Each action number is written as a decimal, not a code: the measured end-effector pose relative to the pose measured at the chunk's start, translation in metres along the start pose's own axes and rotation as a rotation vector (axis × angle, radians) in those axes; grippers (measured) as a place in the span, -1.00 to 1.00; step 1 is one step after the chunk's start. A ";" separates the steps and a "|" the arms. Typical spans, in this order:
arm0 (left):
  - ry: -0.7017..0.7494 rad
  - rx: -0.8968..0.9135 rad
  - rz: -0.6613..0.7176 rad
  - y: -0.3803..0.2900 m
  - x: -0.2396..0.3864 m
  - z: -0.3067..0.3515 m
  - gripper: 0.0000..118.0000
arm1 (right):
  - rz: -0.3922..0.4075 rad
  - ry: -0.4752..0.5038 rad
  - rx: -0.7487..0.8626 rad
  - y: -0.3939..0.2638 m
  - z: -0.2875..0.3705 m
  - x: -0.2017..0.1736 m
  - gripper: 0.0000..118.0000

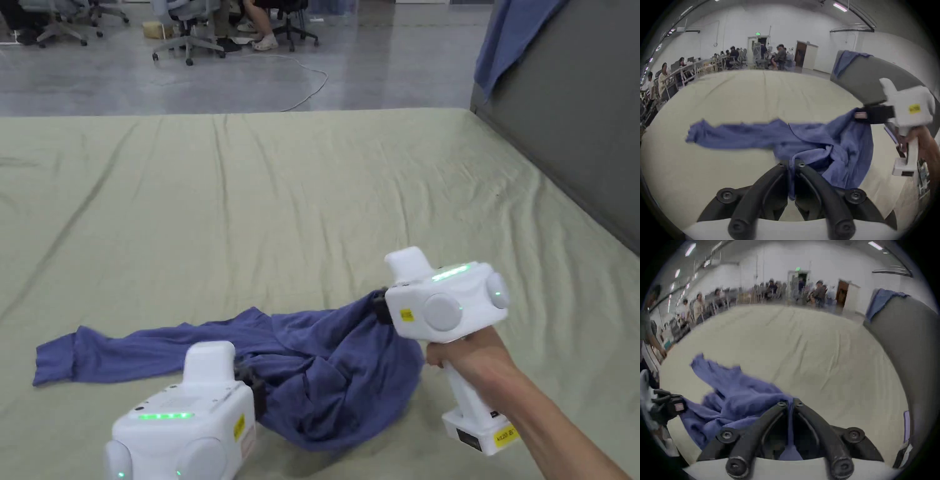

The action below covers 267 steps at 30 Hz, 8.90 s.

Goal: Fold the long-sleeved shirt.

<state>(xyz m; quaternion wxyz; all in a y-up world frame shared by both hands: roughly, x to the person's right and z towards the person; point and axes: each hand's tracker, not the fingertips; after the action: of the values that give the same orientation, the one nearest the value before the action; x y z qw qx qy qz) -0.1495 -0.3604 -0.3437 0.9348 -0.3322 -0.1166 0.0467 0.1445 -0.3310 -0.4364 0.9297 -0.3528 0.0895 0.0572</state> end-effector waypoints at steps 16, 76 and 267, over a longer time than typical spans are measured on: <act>0.215 0.589 -0.059 0.410 -0.033 0.156 -0.97 | -0.102 -0.221 0.622 0.317 0.234 0.043 -0.99; 0.135 0.026 0.020 -0.069 -0.051 0.117 -1.00 | -0.279 -0.180 -0.041 -0.152 0.163 -0.023 -1.00; 0.226 0.431 -0.005 0.340 -0.092 0.117 -0.99 | -0.189 -0.279 0.475 0.308 0.254 0.142 -0.96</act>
<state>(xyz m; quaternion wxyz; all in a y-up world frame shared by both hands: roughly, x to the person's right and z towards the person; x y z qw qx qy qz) -0.2707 -0.0407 -0.4878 0.9913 -0.1279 0.0005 0.0305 0.2633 0.0734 -0.4776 0.9907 -0.1208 -0.0618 -0.0043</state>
